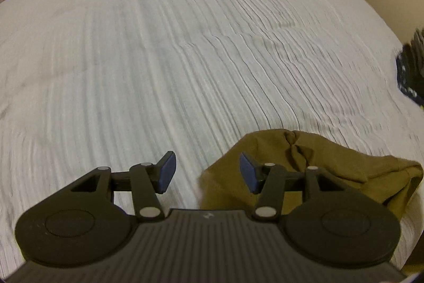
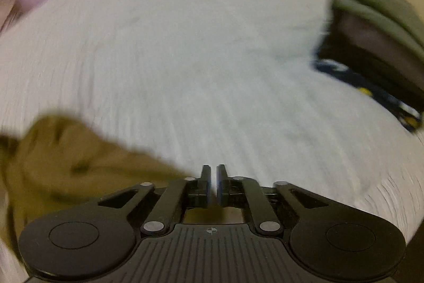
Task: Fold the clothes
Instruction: 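Grasp the shirt edge with the right gripper while the left gripper grasps another edge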
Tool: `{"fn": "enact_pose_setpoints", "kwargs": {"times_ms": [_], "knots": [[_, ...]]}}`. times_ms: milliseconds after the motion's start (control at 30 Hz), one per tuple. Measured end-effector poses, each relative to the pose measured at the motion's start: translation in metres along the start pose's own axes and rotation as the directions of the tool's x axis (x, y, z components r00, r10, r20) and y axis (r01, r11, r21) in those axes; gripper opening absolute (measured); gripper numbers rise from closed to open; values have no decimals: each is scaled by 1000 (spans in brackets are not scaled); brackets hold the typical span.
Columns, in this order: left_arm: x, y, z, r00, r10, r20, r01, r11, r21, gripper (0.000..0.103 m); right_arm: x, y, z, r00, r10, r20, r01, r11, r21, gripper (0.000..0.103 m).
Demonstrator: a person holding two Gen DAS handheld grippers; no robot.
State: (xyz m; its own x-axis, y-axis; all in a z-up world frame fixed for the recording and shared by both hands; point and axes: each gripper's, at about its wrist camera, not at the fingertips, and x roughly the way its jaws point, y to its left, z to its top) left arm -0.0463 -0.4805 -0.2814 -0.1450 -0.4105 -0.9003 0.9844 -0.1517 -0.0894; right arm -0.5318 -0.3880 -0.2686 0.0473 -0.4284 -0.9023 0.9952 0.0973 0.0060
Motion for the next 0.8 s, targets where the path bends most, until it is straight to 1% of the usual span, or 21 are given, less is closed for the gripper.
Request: {"fn": "enact_pose_setpoints", "kwargs": {"times_ms": [33, 67, 167, 200, 300, 367, 400, 467, 533, 567, 600, 633, 667, 700, 733, 800], "knots": [[6, -1, 3, 1000, -11, -11, 11, 1000, 10, 49, 4, 11, -4, 1000, 0, -12, -1, 998, -61, 73], [12, -4, 4, 1000, -22, -22, 23, 1000, 21, 49, 7, 20, -7, 1000, -1, -10, -1, 993, -120, 75], [30, -8, 9, 997, -57, -51, 59, 997, 55, 49, 12, 35, -14, 1000, -16, -6, 14, 968, -249, 74], [36, -8, 9, 996, -70, -59, 73, 995, 63, 49, 14, 34, -12, 1000, -15, -4, 13, 966, -258, 75], [56, -10, 10, 991, -99, -91, 108, 989, 105, 50, 24, 29, 0, 1000, 22, -19, -26, 963, -267, 74], [75, -12, 10, 987, -104, -123, 121, 982, 142, 51, 37, 29, 7, 997, 37, -68, -56, 947, -316, 74], [84, -13, 9, 985, -103, -141, 125, 980, 156, 52, 46, 28, 7, 994, 46, -103, -77, 944, -322, 74], [101, -11, 5, 979, -93, -180, 123, 979, 165, 52, 62, 22, 9, 983, 78, -165, -123, 952, -280, 74], [116, -6, 0, 971, -86, -223, 118, 983, 138, 53, 70, 11, 9, 974, 121, -193, -159, 968, -195, 74], [124, -2, -4, 961, -99, -258, 129, 987, 100, 53, 74, 5, 9, 968, 147, -205, -180, 973, -148, 68], [131, 2, -9, 950, -118, -288, 141, 988, 60, 53, 75, 0, 8, 959, 184, -213, -209, 973, -97, 49], [134, 4, -15, 939, -144, -311, 158, 987, 18, 48, 74, -3, 9, 951, 218, -219, -236, 970, -58, 38], [136, 6, -21, 930, -174, -323, 177, 984, -19, 37, 74, -6, 9, 945, 242, -221, -254, 967, -26, 25], [132, 7, -27, 930, -200, -308, 195, 980, -46, 24, 72, -7, 10, 943, 254, -214, -263, 965, -11, 19], [124, 8, -30, 937, -213, -278, 201, 977, -72, 4, 66, -4, 12, 952, 242, -190, -252, 967, -30, 17], [107, 12, -36, 950, -233, -208, 211, 970, -122, 3, 54, 2, 18, 967, 217, -134, -227, 972, -62, 12]]}}
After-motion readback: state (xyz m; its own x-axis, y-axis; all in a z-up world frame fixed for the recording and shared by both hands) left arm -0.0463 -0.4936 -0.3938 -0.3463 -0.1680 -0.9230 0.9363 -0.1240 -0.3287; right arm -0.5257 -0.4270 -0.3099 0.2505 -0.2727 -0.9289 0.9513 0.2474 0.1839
